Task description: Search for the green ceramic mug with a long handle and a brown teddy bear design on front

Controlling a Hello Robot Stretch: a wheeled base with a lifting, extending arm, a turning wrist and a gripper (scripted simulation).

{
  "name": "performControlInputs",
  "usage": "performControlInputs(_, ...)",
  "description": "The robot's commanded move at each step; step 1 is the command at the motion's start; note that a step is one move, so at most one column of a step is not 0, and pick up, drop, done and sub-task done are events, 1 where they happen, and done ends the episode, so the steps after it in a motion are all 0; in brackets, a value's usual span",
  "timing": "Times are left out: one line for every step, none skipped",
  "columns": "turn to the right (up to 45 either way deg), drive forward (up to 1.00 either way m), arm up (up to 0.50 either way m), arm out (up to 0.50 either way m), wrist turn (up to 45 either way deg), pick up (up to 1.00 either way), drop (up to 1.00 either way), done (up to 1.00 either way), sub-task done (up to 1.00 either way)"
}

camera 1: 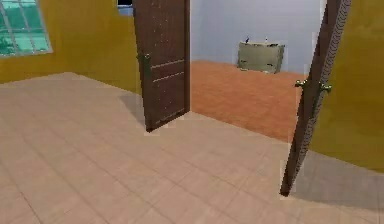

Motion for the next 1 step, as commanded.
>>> performControlInputs(0.0,1.0,0.0,0.0,0.0,0.0,0.0,0.0,0.0)
